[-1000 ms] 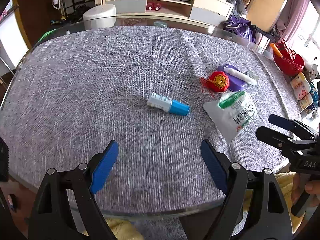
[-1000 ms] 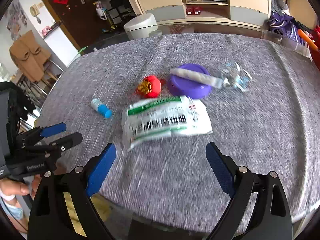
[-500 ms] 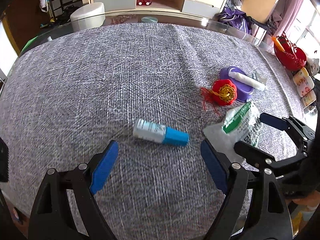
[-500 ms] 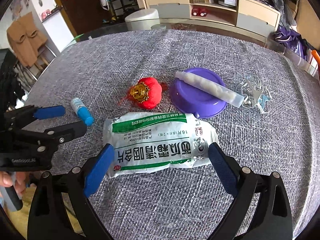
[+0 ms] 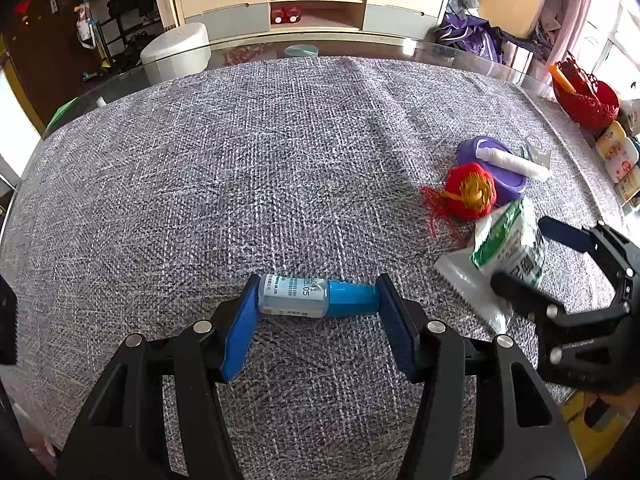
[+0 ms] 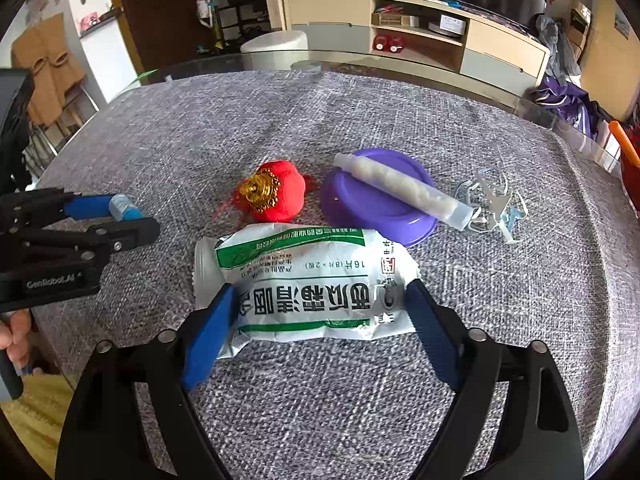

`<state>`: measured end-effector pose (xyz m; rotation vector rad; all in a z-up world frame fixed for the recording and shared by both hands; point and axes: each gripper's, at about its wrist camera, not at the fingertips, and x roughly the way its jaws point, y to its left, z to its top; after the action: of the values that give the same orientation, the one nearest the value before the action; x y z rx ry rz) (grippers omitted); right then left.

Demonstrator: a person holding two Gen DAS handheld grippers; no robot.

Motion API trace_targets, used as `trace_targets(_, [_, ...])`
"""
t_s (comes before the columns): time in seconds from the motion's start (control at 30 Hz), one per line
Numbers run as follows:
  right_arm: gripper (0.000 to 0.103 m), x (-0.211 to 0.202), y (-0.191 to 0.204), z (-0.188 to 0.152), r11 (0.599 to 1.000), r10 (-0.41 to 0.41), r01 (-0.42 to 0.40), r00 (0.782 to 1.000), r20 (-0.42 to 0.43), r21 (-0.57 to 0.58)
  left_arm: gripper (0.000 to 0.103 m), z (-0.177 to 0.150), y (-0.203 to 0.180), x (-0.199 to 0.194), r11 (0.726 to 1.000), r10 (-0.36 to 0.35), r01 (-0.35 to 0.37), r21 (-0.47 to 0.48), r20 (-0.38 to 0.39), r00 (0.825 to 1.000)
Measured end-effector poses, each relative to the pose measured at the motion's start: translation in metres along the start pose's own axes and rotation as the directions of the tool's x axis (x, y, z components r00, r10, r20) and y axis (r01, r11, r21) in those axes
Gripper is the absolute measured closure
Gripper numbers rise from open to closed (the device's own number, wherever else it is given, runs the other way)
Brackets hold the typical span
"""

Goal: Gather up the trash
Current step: 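Grasp the blue-capped bottle with the left tool while the right tool grasps the white packet, then lower both tools to the bin and release the bottle and white packet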

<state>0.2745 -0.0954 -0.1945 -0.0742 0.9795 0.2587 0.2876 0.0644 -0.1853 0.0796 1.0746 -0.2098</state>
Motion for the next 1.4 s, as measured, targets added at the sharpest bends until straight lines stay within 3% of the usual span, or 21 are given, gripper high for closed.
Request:
trace_targets(0.1, [0.035, -0.002, -0.008, 0.003, 1.000, 0.005, -0.005, 1.000, -0.001, 0.023, 0.048, -0.003, -0.002, -0.001, 1.000, 0.011, -0.011, 0.013, -0.001, 1.000])
trace_targets(0.27, [0.071, -0.008, -0.031, 0.005, 0.995, 0.027, -0.026, 1.000, -0.009, 0.097, 0.048, -0.008, 0.002, -0.004, 1.000, -0.010, 0.010, -0.009, -0.006, 1.000])
trace_targets(0.47, [0.088, -0.021, -0.047, -0.004, 0.984, 0.094, -0.090, 0.995, -0.021, 0.153, 0.049, -0.018, 0.002, -0.011, 0.999, -0.035, 0.034, -0.035, -0.009, 0.999])
trace_targets(0.87, [0.089, -0.076, -0.053, -0.048, 0.972, 0.152, -0.146, 0.988, -0.015, 0.186, 0.049, -0.071, -0.031, -0.049, 0.992, -0.104, 0.103, -0.067, -0.001, 0.995])
trace_targets(1.4, [0.089, -0.143, -0.059, -0.136, 0.952, 0.221, -0.213, 0.975, -0.009, 0.220, 0.049, -0.156, -0.100, -0.100, 0.980, -0.196, 0.196, -0.030, 0.004, 0.981])
